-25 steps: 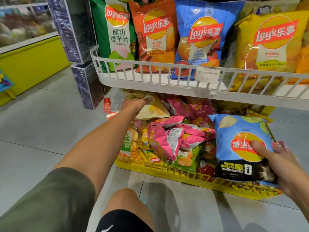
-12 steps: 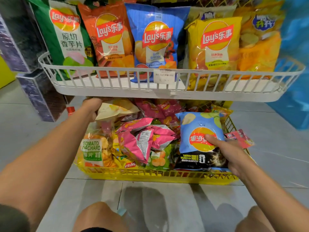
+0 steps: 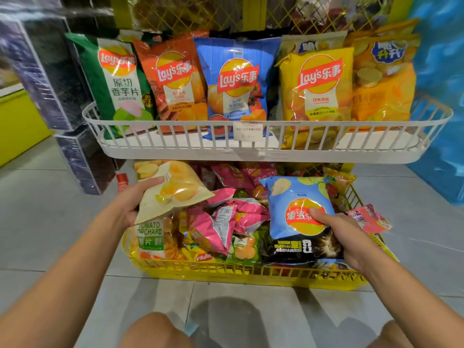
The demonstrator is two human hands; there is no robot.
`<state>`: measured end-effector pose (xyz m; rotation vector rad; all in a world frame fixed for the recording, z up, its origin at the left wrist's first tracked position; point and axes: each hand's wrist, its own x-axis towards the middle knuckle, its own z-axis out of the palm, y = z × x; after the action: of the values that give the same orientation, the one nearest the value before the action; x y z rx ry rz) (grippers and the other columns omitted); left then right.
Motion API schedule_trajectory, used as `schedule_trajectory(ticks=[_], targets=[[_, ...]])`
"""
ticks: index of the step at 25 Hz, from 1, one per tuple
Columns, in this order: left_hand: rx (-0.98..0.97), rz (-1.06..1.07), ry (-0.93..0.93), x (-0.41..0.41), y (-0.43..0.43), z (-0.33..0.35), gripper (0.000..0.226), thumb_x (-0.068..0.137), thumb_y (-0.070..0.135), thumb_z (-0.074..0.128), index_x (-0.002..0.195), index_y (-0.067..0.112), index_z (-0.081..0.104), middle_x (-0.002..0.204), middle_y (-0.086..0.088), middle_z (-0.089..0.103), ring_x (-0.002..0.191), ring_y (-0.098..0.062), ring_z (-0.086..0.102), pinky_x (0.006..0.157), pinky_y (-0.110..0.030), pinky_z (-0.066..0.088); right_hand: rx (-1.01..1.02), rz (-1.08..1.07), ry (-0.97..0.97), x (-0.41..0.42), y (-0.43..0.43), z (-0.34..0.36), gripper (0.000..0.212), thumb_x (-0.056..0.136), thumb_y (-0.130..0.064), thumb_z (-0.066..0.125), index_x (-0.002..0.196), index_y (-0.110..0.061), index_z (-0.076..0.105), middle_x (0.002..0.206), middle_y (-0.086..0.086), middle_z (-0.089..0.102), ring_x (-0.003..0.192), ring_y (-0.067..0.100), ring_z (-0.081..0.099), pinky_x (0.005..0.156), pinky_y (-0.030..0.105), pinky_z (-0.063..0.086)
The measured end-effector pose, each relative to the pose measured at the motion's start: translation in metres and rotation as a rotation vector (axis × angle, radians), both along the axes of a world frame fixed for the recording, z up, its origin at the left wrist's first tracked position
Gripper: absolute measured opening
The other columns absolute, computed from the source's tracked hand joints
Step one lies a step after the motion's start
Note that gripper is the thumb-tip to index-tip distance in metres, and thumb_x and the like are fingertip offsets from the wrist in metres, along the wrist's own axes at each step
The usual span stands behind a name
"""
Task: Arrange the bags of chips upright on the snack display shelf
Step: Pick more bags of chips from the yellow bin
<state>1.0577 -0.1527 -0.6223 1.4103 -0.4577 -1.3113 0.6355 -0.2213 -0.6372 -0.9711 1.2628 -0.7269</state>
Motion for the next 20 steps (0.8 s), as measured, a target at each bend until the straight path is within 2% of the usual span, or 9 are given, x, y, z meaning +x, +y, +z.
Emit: schedule_trajectory(ticks=[4,7,9,11,13,15,17,18,20], targets=[[-0.052,-0.025,-0.011,-0.032,0.045,-0.002,0.061,0.066,0.015,0.080,0.124,0.012,0.062,0.104,-0.021,0.074,0.078,-0.035,0.075,0.059,-0.049,0.061,0.026,0.085,0.001,0.003,0.005,0.013,0.058,0.062,-0.038,0.080,0.108,-0.005,0.068,0.096,0.020,0.077,0.085,0.040,0.074,0.089,0.053,0.055],[-0.118,-0.040,-0.047,-0.058,0.077,-0.006,0.092,0.039,0.022,0.099,0.123,0.014,0.062,0.116,-0.023,0.071,0.099,-0.042,0.071,0.076,-0.057,0.058,0.024,0.129,-0.017,-0.002,0.013,0.022,0.050,0.067,-0.032,0.075,0.107,-0.002,0.068,0.094,0.024,0.076,0.077,0.041,0.074,0.082,0.050,0.058],[-0.153,-0.021,-0.166,-0.068,0.091,-0.006,0.092,0.033,0.031,0.101,0.118,0.020,0.065,0.120,-0.021,0.070,0.106,-0.044,0.068,0.088,-0.063,0.053,0.015,0.126,-0.046,-0.007,0.018,0.025,0.045,0.069,-0.028,0.073,0.107,-0.003,0.068,0.093,0.023,0.076,0.073,0.041,0.074,0.084,0.049,0.055],[-0.184,0.000,-0.287,-0.076,0.099,-0.002,0.085,0.036,0.038,0.100,0.114,0.026,0.067,0.118,-0.016,0.072,0.106,-0.041,0.069,0.090,-0.062,0.052,0.004,0.119,-0.084,-0.012,0.026,0.032,0.044,0.067,-0.026,0.072,0.107,-0.006,0.067,0.091,0.022,0.077,0.071,0.039,0.074,0.085,0.047,0.053],[-0.206,0.004,-0.345,-0.082,0.103,0.008,0.087,0.037,0.041,0.099,0.116,0.027,0.064,0.116,-0.013,0.073,0.104,-0.038,0.070,0.090,-0.061,0.053,0.004,0.128,-0.101,-0.016,0.034,0.039,0.055,0.060,-0.029,0.079,0.109,-0.007,0.067,0.093,0.022,0.077,0.075,0.040,0.074,0.089,0.049,0.050],[-0.237,0.012,-0.381,-0.090,0.100,0.022,0.092,0.034,0.043,0.099,0.118,0.029,0.063,0.114,-0.010,0.074,0.103,-0.035,0.071,0.090,-0.059,0.054,-0.017,0.129,-0.096,-0.021,0.039,0.046,0.085,0.036,-0.044,0.093,0.108,-0.008,0.068,0.096,0.022,0.076,0.081,0.040,0.074,0.090,0.050,0.050],[-0.296,0.026,-0.389,-0.099,0.095,0.038,0.088,0.033,0.044,0.099,0.113,0.034,0.065,0.111,-0.008,0.076,0.102,-0.033,0.072,0.090,-0.058,0.054,-0.092,0.118,-0.095,-0.027,0.043,0.054,0.101,0.018,-0.055,0.093,0.106,-0.011,0.069,0.094,0.018,0.077,0.083,0.038,0.074,0.090,0.050,0.051],[-0.329,0.028,-0.394,-0.103,0.091,0.047,0.084,0.033,0.043,0.099,0.110,0.036,0.067,0.110,-0.008,0.076,0.101,-0.033,0.072,0.089,-0.058,0.054,-0.146,0.112,-0.059,-0.029,0.043,0.059,0.095,0.027,-0.054,0.093,0.108,-0.012,0.069,0.091,0.013,0.079,0.081,0.033,0.075,0.088,0.049,0.051],[-0.374,0.018,-0.433,-0.110,0.084,0.061,0.083,0.034,0.044,0.098,0.110,0.037,0.066,0.111,-0.006,0.076,0.103,-0.031,0.071,0.091,-0.058,0.053,-0.220,0.089,-0.074,-0.033,0.043,0.072,0.051,0.068,-0.030,0.085,0.112,-0.011,0.067,0.075,-0.001,0.079,0.070,0.020,0.075,0.076,0.041,0.051]])
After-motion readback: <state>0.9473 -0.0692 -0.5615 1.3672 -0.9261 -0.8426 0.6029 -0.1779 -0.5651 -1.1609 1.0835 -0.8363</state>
